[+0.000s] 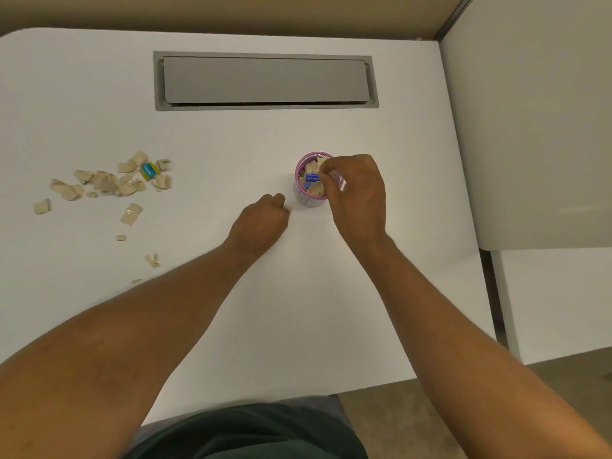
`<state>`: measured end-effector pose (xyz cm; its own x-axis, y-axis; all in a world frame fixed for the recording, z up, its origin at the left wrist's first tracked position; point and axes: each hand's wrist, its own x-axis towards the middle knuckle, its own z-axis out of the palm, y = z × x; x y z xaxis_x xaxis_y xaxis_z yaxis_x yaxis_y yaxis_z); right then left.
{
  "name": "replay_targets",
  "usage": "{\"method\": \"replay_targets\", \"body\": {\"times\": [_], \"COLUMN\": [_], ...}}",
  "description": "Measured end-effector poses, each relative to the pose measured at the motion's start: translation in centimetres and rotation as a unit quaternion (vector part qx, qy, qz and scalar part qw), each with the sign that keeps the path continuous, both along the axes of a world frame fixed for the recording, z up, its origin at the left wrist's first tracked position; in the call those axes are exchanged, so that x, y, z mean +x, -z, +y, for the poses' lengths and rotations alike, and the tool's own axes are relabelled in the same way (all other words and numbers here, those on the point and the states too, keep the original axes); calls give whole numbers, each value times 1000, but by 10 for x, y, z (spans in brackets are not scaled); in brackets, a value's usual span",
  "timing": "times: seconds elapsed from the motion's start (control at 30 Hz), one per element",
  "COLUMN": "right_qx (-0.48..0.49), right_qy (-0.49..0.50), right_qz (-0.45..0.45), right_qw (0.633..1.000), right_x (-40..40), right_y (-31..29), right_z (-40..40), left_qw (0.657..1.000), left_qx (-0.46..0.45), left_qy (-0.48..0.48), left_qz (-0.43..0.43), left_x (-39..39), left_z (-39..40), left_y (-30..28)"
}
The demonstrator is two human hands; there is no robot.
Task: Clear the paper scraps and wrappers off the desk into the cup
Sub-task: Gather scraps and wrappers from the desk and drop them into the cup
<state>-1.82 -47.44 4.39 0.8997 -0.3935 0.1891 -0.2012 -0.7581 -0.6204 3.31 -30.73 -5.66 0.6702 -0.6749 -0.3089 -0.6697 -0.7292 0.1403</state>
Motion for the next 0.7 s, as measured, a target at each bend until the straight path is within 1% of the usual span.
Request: {"method": "replay_targets", "body": {"times": [0.07,0.1,0.13,0.17,0.2,0.27,0.33,0.37,0.4,0.43,0.47,0.53,0.6,0.63,0.67,0.7], "right_qx": [-51,-85,-113,-135,-154,-188,-189,-170,-144,-119,-102,-61,10,53,95,136], "right_qy": [-47,-72,-88,-95,-96,-99,-100,-91,-82,-76,-73,-63,-17,18,54,86], "right_qz": [89,142,176,183,171,154,160,176,198,216,217,167,99,73,48,24], "right_qw": [994,984,974,969,968,965,964,965,966,966,968,982,995,996,993,987], "right_x": [12,15,16,16,15,13,12,13,15,16,17,18,17,15,12,8], "right_y": [13,19,25,29,33,39,42,43,43,42,39,30,19,15,12,10], "right_z": [-5,-6,-6,-4,-4,-4,-5,-5,-6,-7,-7,-6,-5,-5,-5,-5], "left_qw": [1000,1000,1000,1000,1000,998,992,989,989,992,995,994,996,998,1000,996], "left_qx": [12,11,4,-3,-9,-21,-17,-9,-4,-7,5,19,29,18,-18,-69], "left_qy": [9,9,7,5,10,54,111,132,130,111,93,101,89,64,14,-59], "left_qz": [4,7,10,13,10,-30,-65,-73,-69,-57,-46,-27,-15,-13,-9,-3], "left_x": [0,0,0,1,2,3,3,2,2,3,5,8,9,9,9,9], "left_z": [2,3,5,7,10,16,19,19,20,20,19,16,14,13,13,14], "left_y": [0,0,1,2,2,5,8,10,9,7,6,4,0,-4,-8,-12]}}
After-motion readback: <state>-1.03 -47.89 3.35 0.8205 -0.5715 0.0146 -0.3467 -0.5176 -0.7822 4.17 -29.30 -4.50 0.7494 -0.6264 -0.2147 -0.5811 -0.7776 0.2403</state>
